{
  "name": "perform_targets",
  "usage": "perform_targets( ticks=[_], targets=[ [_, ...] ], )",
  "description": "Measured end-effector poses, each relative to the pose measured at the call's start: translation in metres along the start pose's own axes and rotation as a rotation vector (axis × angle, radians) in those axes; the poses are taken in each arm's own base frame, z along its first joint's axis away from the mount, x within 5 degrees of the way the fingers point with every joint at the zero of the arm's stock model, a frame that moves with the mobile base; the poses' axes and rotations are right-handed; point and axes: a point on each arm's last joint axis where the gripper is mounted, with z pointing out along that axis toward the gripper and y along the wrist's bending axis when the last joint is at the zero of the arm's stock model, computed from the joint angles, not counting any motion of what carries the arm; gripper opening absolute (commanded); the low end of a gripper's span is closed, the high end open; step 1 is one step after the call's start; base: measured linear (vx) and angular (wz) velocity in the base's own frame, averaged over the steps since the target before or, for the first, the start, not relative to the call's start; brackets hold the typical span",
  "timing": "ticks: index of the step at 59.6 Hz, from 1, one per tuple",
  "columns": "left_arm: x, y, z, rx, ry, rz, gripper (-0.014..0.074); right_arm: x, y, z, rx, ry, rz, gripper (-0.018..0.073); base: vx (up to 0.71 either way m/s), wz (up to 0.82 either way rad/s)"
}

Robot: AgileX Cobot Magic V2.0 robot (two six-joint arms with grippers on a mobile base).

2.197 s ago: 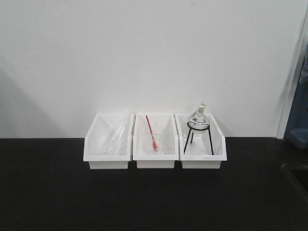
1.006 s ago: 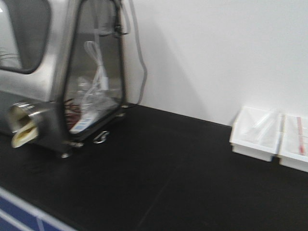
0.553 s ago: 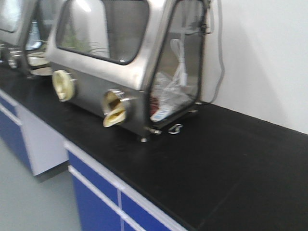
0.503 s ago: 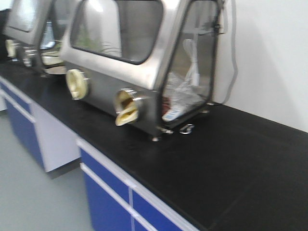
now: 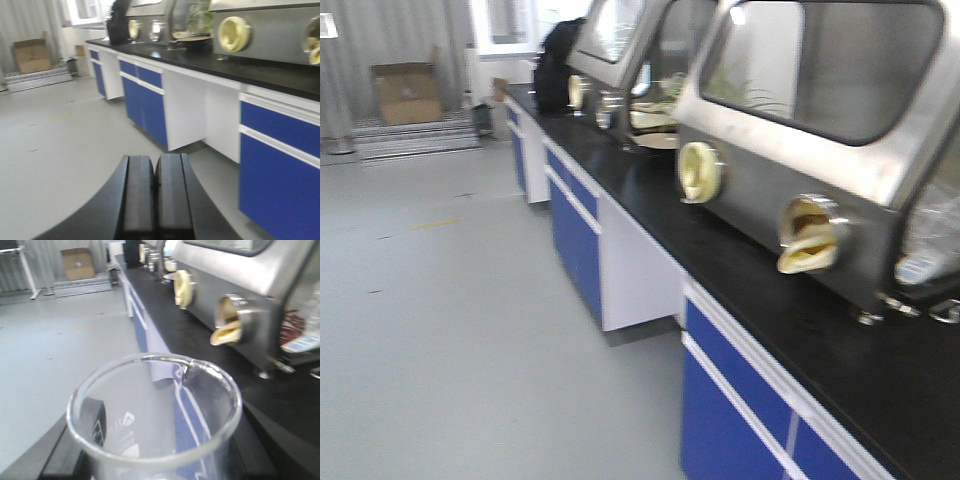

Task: Pick beaker and place in left cabinet
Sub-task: 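Drive away from the bench carrying the beaker in the right gripper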

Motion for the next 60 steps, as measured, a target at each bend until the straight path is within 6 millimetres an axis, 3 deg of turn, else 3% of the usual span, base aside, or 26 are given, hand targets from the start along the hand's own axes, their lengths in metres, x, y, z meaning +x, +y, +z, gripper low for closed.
perform_targets(
  ticks=[30, 60],
  targets=[
    [0.0, 0.0, 0.0, 0.0, 0.0, 0.0, -0.0008, 0.0, 0.0, 0.0, 0.0, 0.0, 0.0, -0.0006, 0.27, 0.51],
    [0.0, 0.0, 0.0, 0.0, 0.0, 0.0, -0.0008, 0.0, 0.0, 0.0, 0.0, 0.0, 0.0, -0.0006, 0.43, 0.26]
  ],
)
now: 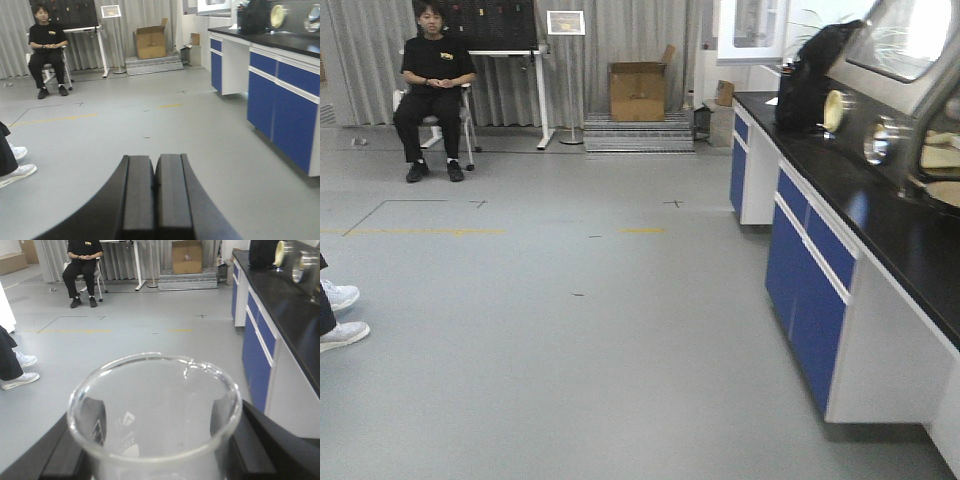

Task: Pick beaker and place in left cabinet
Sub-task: 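Drive away from the bench carrying the beaker in the right gripper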

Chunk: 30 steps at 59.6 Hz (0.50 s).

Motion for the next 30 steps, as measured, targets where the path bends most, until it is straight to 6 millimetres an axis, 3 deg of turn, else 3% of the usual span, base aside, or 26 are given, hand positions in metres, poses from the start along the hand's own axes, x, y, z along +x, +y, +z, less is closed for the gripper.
perform_targets(
  ticks=[30],
  targets=[
    [0.0, 0.0, 0.0, 0.0, 0.0, 0.0, -0.0008, 0.0, 0.0, 0.0, 0.0, 0.0, 0.0, -0.0006, 0.59, 0.2]
  ],
)
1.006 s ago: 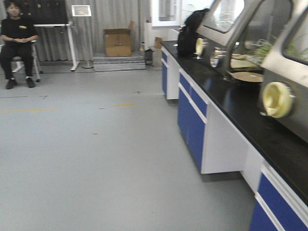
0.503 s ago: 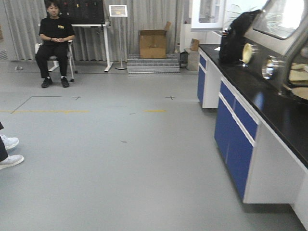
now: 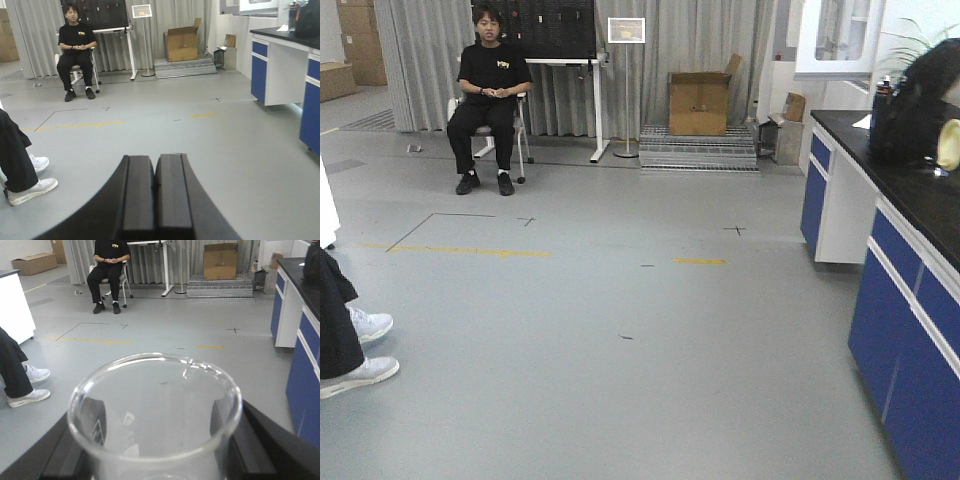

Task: Pick beaker and place in left cabinet
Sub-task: 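Drive away from the bench carrying the beaker in the right gripper, then drive to the open grey cabinet holding the beaker in the right gripper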

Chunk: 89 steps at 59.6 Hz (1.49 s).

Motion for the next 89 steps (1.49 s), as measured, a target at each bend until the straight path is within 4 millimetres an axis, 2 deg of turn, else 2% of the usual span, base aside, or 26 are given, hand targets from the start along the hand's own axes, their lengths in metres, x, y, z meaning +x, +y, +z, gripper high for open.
perform_targets(
  ticks=[89],
  targets=[
    [0.0, 0.0, 0.0, 0.0, 0.0, 0.0, -0.0008, 0.0, 0.0, 0.0, 0.0, 0.0, 0.0, -0.0006, 0.66, -0.02]
  ],
)
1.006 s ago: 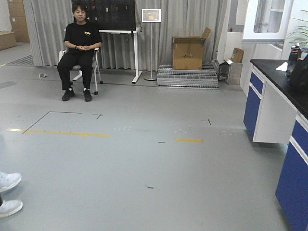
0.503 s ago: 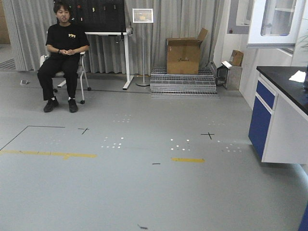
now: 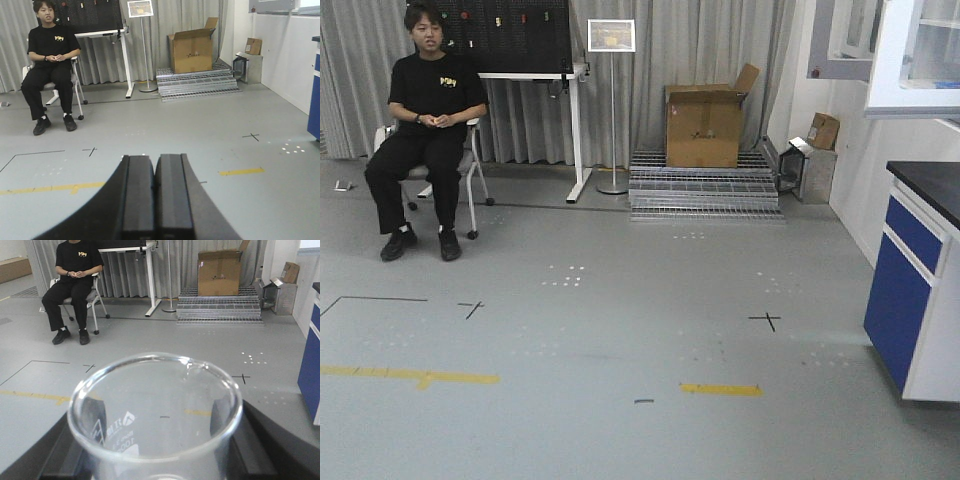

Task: Pick beaker and place in left cabinet
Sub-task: 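Drive to the open grey cabinet holding the beaker in the right gripper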

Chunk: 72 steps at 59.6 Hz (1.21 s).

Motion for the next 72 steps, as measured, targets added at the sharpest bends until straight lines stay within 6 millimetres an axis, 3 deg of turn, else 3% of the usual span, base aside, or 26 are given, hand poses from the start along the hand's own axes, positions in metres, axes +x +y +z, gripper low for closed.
perform_targets(
  ticks=[72],
  targets=[
    [0.0, 0.0, 0.0, 0.0, 0.0, 0.0, -0.0008, 0.0003, 0.0, 0.0001, 0.0, 0.001, 0.0, -0.0006, 0.68, -0.05]
  ],
)
